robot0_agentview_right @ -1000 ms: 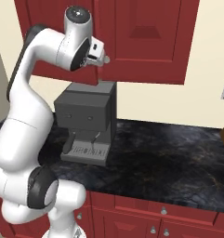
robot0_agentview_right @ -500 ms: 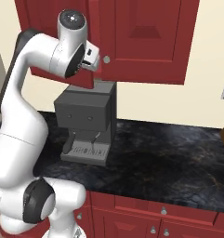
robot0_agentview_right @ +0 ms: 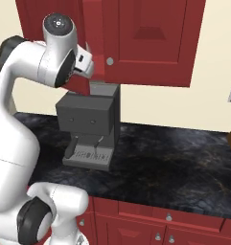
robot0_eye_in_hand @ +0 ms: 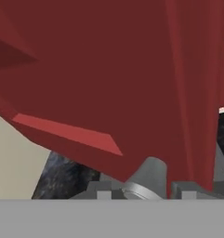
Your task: Open the cabinet, pick the kettle from the cabinet, and place it in the sink.
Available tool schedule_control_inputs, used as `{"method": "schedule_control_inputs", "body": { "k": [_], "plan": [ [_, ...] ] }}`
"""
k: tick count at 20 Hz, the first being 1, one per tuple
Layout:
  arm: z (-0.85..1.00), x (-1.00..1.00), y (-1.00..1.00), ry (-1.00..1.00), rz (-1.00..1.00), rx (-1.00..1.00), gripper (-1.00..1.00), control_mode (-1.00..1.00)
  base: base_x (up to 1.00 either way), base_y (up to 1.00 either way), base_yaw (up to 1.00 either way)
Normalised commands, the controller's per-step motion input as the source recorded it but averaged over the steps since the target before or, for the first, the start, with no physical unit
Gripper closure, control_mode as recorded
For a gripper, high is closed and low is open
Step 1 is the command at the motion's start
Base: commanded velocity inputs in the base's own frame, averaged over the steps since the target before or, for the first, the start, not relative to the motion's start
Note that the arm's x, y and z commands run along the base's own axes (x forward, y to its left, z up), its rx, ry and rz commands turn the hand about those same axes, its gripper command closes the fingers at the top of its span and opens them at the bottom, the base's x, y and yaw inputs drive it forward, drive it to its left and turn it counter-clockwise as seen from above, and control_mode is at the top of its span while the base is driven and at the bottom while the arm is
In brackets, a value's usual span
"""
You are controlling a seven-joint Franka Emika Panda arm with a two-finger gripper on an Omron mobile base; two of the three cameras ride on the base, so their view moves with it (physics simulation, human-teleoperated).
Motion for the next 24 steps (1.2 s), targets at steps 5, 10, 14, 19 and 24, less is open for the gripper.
{"method": "schedule_control_inputs", "body": {
  "k": [5, 10, 14, 19, 24],
  "plan": [
    [-0.24, -0.35, 0.61, 0.00, -0.02, 0.00, 1.00, -1.00, 0.00, 0.00, 0.00],
    [-0.23, -0.39, 0.60, 0.00, 0.00, 0.00, 1.00, -1.00, 0.00, 0.00, 0.00],
    [-0.19, -0.39, 0.63, 0.00, 0.00, 0.00, 1.00, -1.00, 0.00, 0.00, 0.00],
    [-0.14, -0.32, 0.66, 0.00, 0.00, 0.00, 1.00, -1.00, 0.00, 0.00, 0.00],
    [-0.11, -0.26, 0.69, 0.00, 0.00, 0.00, 1.00, -1.00, 0.00, 0.00, 0.00]
  ]
}}
